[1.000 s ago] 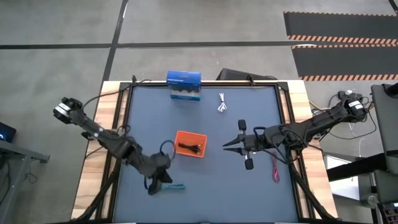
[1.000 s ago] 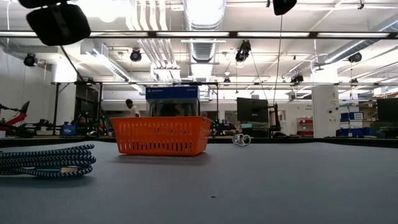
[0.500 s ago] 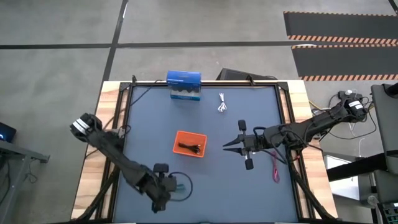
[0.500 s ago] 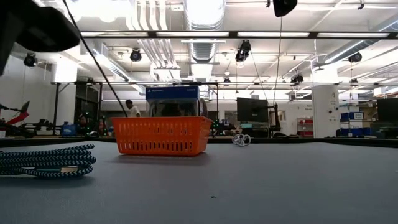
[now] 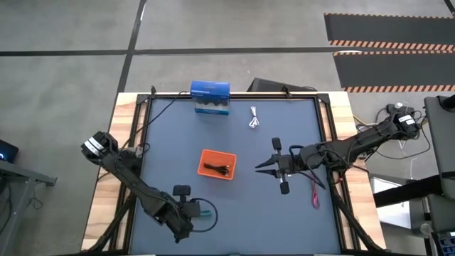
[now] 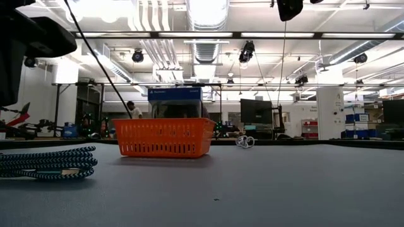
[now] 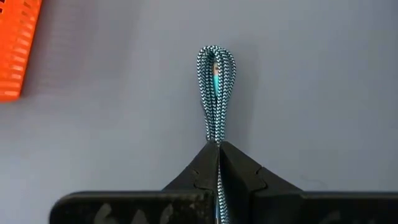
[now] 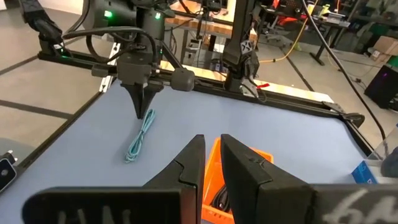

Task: Pick and place USB-C Cables
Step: Put the blue charger cable into the orange bin

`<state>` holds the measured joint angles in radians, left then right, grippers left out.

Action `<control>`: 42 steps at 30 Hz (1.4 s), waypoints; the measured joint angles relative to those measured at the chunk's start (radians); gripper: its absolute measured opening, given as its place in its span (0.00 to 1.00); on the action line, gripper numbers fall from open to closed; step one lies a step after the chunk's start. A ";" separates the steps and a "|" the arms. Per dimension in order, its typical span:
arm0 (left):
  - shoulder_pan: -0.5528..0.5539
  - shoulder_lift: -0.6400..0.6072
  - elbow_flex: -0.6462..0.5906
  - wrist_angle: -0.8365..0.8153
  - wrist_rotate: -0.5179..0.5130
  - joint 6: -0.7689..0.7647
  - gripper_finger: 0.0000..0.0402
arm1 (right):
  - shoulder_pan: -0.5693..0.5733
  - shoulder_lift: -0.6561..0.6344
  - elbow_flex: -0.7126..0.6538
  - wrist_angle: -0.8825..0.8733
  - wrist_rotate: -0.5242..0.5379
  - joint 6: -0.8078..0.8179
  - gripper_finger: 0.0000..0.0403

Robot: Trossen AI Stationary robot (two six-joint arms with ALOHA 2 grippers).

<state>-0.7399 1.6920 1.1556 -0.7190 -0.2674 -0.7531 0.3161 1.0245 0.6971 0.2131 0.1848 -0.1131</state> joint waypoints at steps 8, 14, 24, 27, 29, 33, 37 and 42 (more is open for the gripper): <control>0.000 0.002 -0.001 0.004 0.024 0.000 0.04 | 0.000 0.000 0.000 0.000 0.000 0.006 0.11; 0.010 0.002 -0.017 0.017 0.015 0.002 0.28 | 0.000 0.000 0.000 0.000 0.000 0.006 0.11; 0.013 0.002 -0.163 0.283 0.006 0.060 0.50 | 0.000 0.000 0.000 0.000 0.000 0.005 0.11; 0.014 0.002 -0.188 0.294 -0.016 0.059 0.49 | 0.000 0.000 0.000 0.000 0.000 -0.006 0.11; 0.014 0.002 -0.207 0.301 -0.024 0.055 0.48 | 0.000 0.000 0.000 0.000 0.001 -0.010 0.11; 0.014 0.008 -0.238 0.359 -0.020 0.053 0.46 | 0.000 0.000 0.000 0.000 0.001 -0.010 0.11; 0.013 0.009 -0.242 0.368 -0.019 0.052 0.43 | 0.000 0.000 0.000 0.000 0.001 -0.008 0.11; 0.013 0.009 -0.258 0.371 -0.015 0.052 0.36 | 0.000 0.000 0.000 -0.001 0.001 -0.010 0.11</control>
<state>-0.7265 1.7008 0.8973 -0.3481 -0.2828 -0.7010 0.3157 1.0247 0.6971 0.2125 0.1856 -0.1230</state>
